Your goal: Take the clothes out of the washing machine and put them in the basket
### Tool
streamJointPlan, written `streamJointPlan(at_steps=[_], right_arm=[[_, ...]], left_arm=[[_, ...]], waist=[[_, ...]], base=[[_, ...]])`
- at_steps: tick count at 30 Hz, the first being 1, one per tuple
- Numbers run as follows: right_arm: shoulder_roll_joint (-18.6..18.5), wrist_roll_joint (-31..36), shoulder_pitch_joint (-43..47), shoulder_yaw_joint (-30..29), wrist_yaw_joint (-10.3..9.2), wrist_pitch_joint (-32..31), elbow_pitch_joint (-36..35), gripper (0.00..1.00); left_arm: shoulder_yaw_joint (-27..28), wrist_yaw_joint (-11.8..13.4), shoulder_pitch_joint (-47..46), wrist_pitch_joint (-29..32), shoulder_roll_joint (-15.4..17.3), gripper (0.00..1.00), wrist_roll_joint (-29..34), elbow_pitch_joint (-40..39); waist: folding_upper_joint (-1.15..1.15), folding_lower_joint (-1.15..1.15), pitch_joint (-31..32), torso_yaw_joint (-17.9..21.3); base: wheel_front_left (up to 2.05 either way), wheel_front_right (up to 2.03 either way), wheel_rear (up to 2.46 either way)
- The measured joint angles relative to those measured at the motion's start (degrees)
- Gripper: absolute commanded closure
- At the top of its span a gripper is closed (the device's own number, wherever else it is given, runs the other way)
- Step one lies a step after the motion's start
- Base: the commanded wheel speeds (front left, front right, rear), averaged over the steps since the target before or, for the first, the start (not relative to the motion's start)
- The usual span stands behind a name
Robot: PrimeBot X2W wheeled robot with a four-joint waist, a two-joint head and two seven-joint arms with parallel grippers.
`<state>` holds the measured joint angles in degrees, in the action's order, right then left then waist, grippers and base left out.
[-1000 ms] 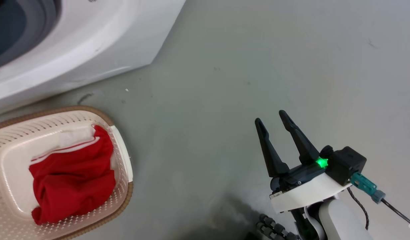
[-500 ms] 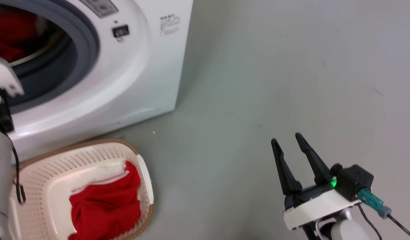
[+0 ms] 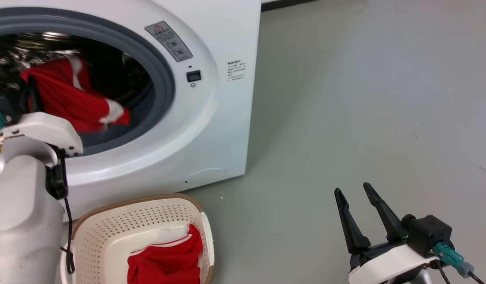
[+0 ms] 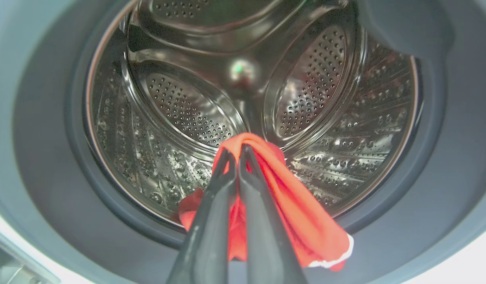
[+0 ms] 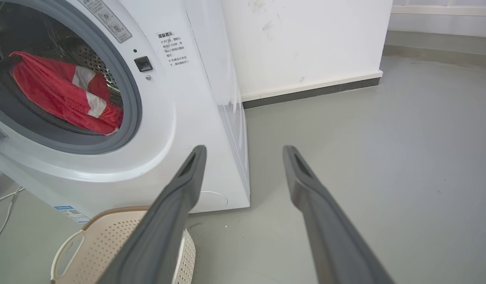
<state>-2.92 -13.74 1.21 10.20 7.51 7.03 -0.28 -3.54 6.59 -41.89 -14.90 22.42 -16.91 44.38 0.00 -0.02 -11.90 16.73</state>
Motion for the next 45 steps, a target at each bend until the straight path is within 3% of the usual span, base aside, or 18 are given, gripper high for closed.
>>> streamJointPlan(at_steps=[17, 29, 35, 45], right_arm=[[-0.01, 1.24, 5.07, -2.07, 0.00, -3.10, -4.35, 0.00], [-0.01, 2.22, 6.37, -2.26, 0.00, -5.02, -7.11, 0.00], [-0.01, 2.38, 6.23, -2.04, 0.00, -5.13, -7.91, 0.00], [-0.01, 2.65, 2.58, -2.08, 0.00, -4.95, -8.51, 0.00]], left_arm=[[0.40, 0.24, 17.02, -0.15, -6.95, 1.00, 1.23, -25.94], [-3.44, 3.60, 31.99, 5.24, -9.99, 1.00, 2.04, -46.20], [-5.11, 4.35, 38.59, 5.98, -12.30, 1.00, 0.52, -45.20], [-4.53, 3.23, 37.64, 0.53, -15.69, 1.00, -1.53, -32.11]], waist=[[0.00, 0.01, 7.16, -6.89], [0.00, 0.02, 8.10, -12.40], [0.00, 0.02, 6.16, -13.39], [0.00, 0.03, -0.91, -12.96]], base=[[0.00, 0.00, 0.00], [0.00, 0.00, 0.00], [0.00, 0.00, 0.00], [0.00, 0.00, 0.00]])
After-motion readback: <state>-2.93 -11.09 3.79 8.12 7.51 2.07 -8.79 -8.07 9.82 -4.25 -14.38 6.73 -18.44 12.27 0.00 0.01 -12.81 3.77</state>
